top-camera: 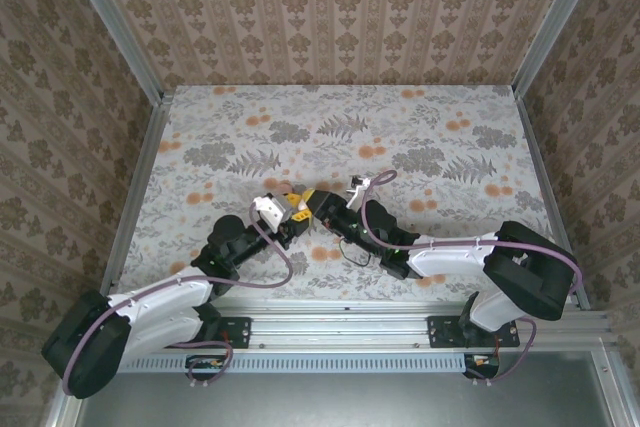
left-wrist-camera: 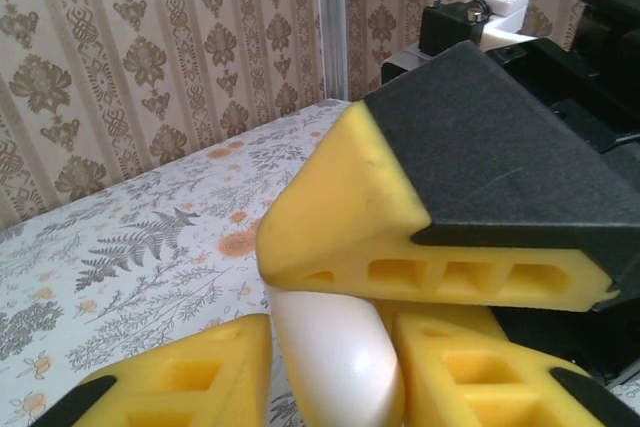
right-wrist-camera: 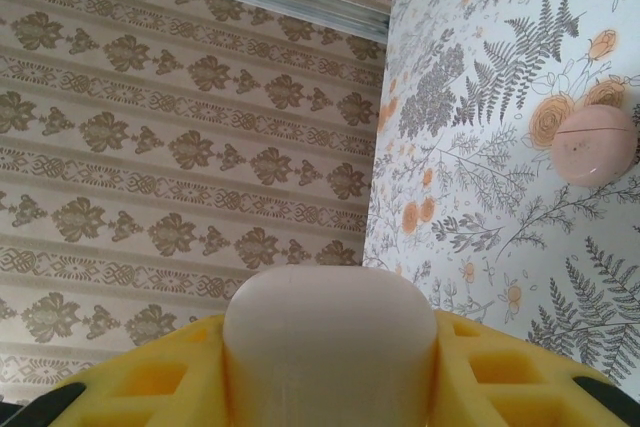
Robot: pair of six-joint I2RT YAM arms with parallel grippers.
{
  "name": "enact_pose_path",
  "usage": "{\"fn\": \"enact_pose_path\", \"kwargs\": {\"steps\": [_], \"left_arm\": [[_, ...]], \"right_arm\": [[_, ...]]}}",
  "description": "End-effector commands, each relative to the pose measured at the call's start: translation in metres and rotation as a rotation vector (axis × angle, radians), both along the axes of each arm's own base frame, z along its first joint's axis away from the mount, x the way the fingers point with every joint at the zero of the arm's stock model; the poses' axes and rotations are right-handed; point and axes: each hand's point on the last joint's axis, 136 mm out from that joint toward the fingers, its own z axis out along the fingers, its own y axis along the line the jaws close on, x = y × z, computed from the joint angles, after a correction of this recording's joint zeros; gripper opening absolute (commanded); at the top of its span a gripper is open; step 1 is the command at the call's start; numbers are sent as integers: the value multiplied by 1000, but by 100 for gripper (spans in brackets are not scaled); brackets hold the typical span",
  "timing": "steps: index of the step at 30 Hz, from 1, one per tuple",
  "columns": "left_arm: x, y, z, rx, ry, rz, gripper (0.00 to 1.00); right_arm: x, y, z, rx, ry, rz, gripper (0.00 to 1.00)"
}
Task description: Insert wireless bluetooth earbuds into charging case
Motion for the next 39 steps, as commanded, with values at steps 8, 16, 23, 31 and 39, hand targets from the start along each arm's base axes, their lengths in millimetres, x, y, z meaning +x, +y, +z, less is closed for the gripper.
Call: {"fn": "enact_pose_path", "kwargs": {"steps": [8, 16, 23, 31, 39], "left_arm": [[12, 6, 11, -1, -4, 61, 25], [7, 12, 7, 28, 21, 50, 22], [-8, 3, 2, 81, 81, -93, 21], [-35, -12, 10, 98, 91, -290, 21], [-62, -22, 20, 100, 76, -477, 19]], "right_arm": [[-12, 8, 32, 78, -44, 44, 42], [-14, -20, 38, -77, -137, 14, 59], [-27, -57, 55, -489, -389, 136, 60], [-51, -81, 68, -797, -791, 383, 59], [-97, -78, 46, -968, -1169, 819, 59]]}}
